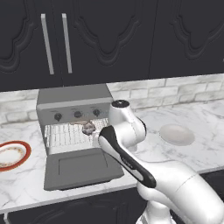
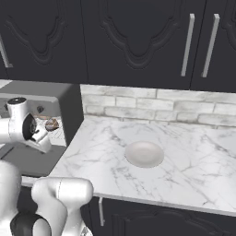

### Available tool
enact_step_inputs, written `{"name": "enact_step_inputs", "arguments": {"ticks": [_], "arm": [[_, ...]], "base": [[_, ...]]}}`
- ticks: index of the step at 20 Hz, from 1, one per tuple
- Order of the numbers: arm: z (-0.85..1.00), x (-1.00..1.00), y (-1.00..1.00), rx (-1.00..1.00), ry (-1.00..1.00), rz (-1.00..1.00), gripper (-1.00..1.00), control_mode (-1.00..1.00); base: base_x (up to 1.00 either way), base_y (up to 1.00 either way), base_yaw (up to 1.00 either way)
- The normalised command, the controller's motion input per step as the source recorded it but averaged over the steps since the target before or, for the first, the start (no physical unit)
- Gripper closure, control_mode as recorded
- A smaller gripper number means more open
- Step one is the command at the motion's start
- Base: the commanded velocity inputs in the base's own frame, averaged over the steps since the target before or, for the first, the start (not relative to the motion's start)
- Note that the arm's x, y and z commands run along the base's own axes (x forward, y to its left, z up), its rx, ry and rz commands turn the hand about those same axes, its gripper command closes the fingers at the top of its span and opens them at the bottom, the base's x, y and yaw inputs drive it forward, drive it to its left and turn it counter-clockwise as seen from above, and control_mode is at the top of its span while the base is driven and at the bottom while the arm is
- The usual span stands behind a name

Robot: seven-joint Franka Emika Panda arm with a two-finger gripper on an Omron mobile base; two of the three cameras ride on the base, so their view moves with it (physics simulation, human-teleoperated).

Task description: Open the toaster oven door. Place the bread on the bottom rack in the toaster oven and place the steak on the top rack.

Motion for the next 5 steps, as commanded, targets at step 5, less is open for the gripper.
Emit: {"name": "enact_step_inputs", "arguments": {"ticks": [5], "arm": [[0.35,-0.48,-0.38,-0.01,-0.16,0.13,-1.0,-1.0]], "base": [[0.0,0.0,0.0]]}}
